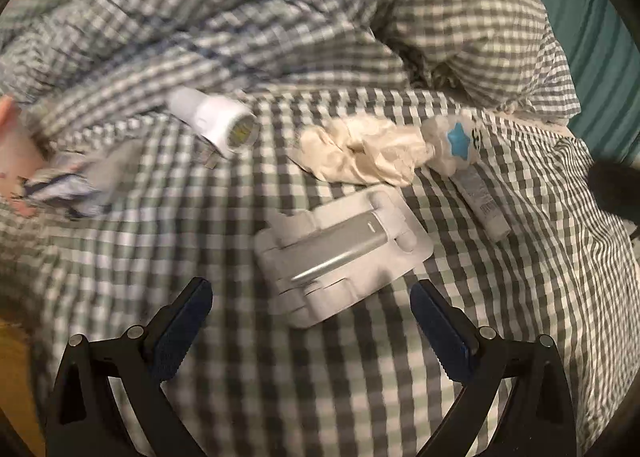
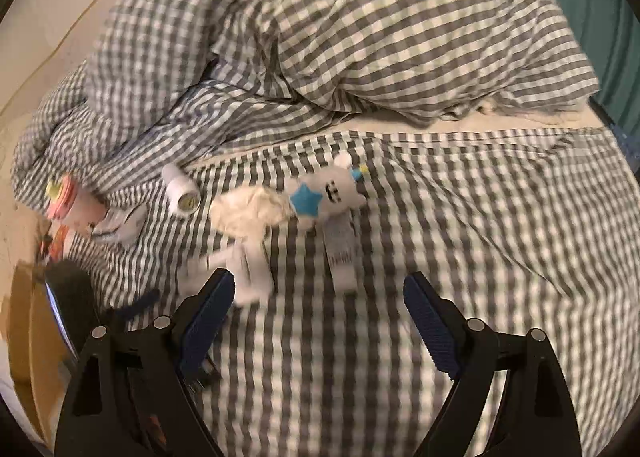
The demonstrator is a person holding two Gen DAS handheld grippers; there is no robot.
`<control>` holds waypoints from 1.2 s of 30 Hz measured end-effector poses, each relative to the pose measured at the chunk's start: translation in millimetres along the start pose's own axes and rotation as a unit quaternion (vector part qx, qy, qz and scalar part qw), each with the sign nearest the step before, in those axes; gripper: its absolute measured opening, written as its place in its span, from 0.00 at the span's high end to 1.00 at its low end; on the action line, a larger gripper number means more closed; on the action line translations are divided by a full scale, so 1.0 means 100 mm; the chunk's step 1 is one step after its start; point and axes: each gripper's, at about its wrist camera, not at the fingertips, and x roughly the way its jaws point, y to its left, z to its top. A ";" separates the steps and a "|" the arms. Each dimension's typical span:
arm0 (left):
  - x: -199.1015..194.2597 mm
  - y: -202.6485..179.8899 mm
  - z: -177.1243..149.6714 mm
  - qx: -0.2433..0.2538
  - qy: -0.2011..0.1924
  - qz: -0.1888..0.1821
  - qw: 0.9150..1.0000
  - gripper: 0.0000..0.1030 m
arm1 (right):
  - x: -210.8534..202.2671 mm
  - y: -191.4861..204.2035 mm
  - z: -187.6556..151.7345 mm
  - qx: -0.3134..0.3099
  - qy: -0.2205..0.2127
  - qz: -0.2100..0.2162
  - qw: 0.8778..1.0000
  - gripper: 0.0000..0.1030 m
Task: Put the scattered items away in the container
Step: 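Move both tools back over the remaining items on the bed, then grasp the white plush toy with the right tool while the left tool grasps the white phone stand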
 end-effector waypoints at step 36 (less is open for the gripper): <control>-0.08 -0.13 -0.31 0.068 -0.039 -0.037 0.996 0.30 | -0.19 -0.32 -0.09 0.002 -0.033 -0.026 0.999 0.33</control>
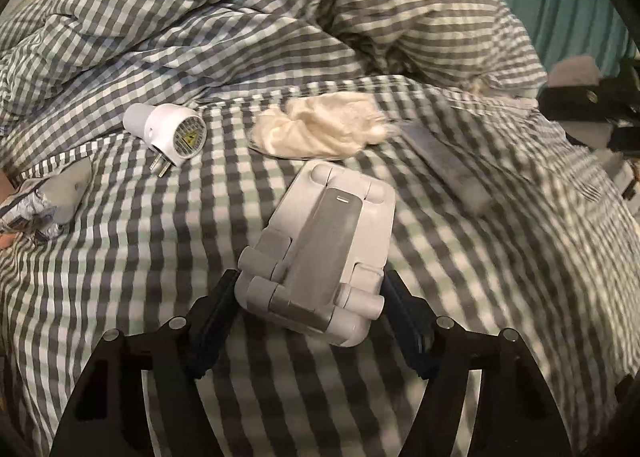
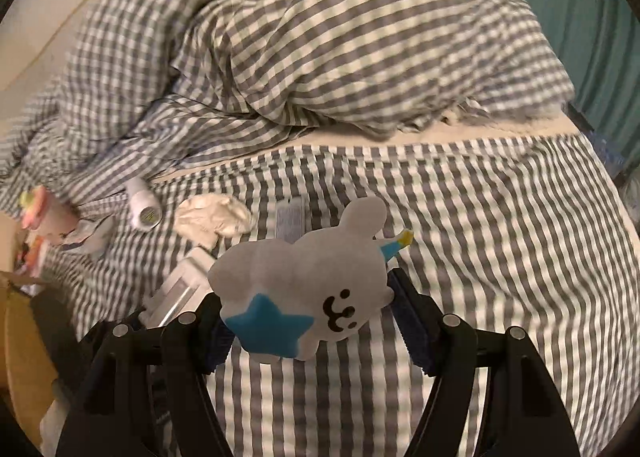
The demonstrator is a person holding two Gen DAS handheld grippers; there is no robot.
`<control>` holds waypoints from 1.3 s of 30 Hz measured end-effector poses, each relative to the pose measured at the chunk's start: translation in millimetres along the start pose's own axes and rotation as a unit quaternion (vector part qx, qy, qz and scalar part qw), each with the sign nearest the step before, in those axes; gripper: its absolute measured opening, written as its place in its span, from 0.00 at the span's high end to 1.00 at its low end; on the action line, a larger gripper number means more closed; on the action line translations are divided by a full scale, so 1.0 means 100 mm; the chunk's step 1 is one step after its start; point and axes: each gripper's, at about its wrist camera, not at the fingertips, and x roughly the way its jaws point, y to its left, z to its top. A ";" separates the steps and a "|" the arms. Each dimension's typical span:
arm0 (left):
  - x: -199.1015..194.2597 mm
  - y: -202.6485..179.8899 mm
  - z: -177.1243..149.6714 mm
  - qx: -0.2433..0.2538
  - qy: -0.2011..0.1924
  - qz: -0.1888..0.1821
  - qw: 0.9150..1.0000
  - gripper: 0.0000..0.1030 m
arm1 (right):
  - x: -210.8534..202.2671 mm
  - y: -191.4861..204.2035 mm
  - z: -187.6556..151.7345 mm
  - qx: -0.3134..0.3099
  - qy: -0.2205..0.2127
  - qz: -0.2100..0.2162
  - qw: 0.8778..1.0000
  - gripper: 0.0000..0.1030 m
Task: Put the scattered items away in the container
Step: 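Grasp the white plush toy with the right tool while the left tool grasps the white phone stand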
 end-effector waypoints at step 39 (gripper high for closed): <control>-0.54 -0.19 -0.32 -0.042 0.075 0.016 0.996 0.35 | -1.35 0.00 -0.95 -0.005 -0.021 0.074 0.997 0.33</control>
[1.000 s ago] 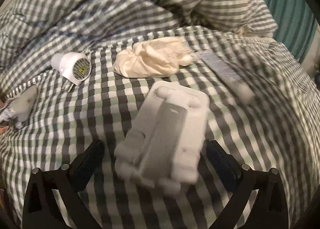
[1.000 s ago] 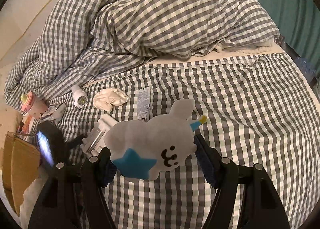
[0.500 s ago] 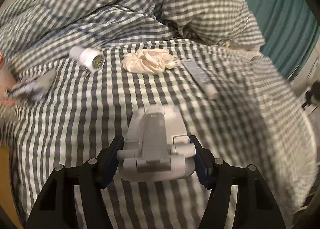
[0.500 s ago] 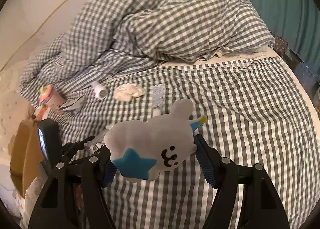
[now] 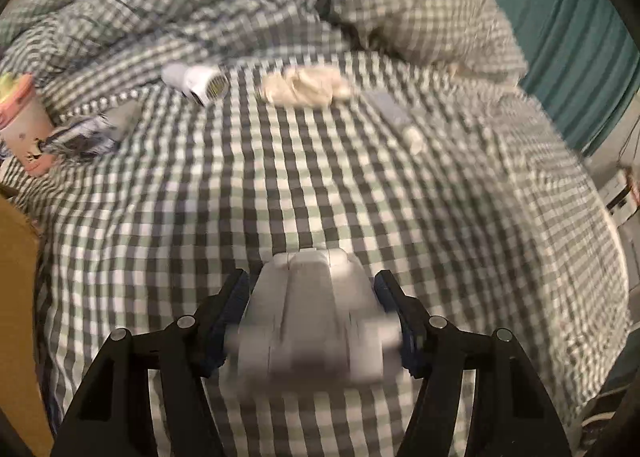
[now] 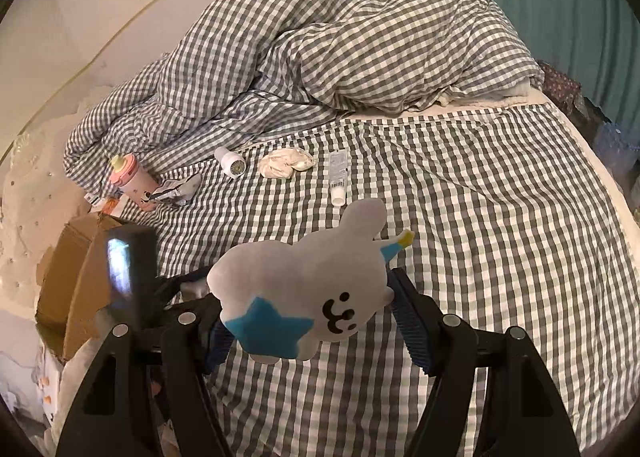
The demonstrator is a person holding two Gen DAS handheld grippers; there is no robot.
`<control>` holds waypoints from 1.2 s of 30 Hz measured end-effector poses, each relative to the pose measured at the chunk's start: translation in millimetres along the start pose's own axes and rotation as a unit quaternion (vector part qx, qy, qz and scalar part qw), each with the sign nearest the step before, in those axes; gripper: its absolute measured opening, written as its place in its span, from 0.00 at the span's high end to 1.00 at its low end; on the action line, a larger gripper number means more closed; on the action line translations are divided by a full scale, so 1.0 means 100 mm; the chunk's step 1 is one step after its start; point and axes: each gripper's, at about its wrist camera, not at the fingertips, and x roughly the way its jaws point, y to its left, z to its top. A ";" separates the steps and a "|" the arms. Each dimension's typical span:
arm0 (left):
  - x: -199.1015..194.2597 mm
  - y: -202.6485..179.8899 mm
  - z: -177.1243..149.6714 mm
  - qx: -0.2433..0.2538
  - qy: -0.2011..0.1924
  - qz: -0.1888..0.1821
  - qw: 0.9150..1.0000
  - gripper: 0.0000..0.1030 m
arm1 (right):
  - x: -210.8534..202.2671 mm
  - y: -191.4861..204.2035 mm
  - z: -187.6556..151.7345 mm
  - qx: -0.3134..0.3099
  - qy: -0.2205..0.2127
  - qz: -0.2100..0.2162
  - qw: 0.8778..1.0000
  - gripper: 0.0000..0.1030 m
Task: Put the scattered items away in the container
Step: 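Grasp the white plush toy with the right tool while the left tool grasps the white phone stand, then carry the plush toy and phone stand to the box and release them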
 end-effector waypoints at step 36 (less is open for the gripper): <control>-1.72 0.34 -0.28 -0.064 -0.081 0.041 0.994 0.36 | -0.46 0.72 -0.15 -0.050 -0.021 0.038 0.998 0.33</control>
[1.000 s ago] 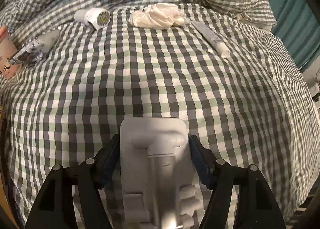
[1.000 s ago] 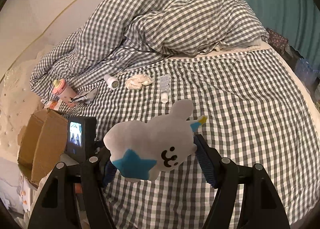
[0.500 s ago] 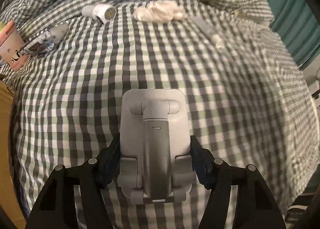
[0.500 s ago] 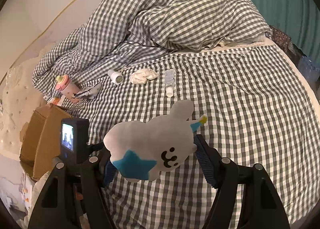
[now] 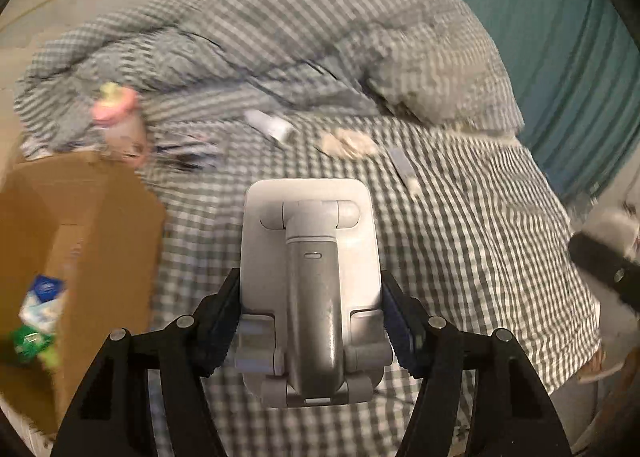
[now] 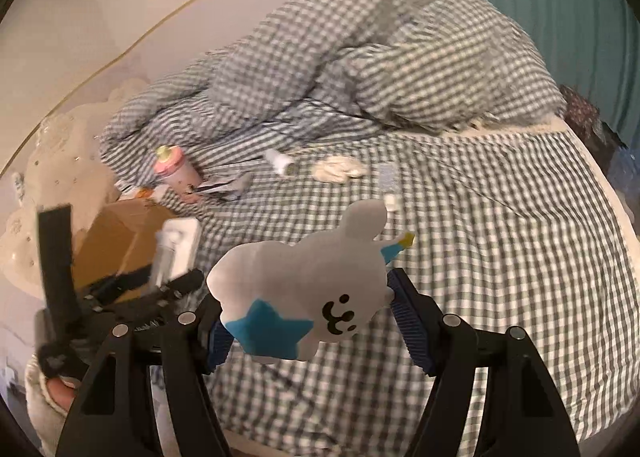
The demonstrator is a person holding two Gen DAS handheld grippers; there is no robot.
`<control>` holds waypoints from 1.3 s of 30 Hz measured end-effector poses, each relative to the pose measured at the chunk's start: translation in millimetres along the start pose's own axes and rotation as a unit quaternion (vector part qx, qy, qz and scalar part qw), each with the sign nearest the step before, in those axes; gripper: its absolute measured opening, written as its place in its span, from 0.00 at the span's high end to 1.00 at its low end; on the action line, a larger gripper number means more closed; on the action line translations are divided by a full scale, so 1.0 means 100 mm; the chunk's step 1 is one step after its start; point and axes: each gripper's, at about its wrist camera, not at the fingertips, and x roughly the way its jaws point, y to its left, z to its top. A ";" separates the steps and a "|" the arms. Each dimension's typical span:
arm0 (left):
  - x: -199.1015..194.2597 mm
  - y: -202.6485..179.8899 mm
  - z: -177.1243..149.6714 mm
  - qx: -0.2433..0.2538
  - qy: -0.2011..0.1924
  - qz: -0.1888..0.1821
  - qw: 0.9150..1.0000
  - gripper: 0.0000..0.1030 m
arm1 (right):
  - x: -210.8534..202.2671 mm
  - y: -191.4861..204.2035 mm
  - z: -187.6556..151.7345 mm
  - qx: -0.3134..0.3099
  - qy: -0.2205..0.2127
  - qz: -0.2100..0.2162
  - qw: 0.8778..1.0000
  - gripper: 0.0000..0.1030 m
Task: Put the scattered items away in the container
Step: 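Carry the plush toy and phone stand to the box and release them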
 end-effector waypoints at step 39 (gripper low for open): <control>-0.37 2.30 -0.44 -0.186 -0.002 0.074 0.980 0.05 | 1.24 2.32 0.39 -0.118 0.078 0.088 0.986 0.15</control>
